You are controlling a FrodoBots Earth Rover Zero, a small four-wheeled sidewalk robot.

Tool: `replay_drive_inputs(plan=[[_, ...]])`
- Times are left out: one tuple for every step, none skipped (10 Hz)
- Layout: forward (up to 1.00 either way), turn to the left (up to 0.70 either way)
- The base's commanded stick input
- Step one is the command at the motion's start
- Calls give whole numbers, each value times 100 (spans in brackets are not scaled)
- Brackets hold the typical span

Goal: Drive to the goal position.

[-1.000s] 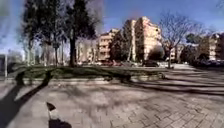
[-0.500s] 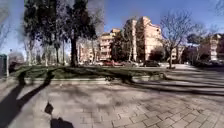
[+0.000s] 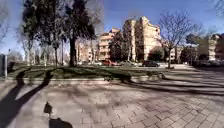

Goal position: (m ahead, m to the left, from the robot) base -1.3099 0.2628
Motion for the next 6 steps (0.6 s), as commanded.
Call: replay_drive_inputs(plan=[[0, -60], [0, 0], [0, 0], [0, 0], [0, -27], [0, -86]])
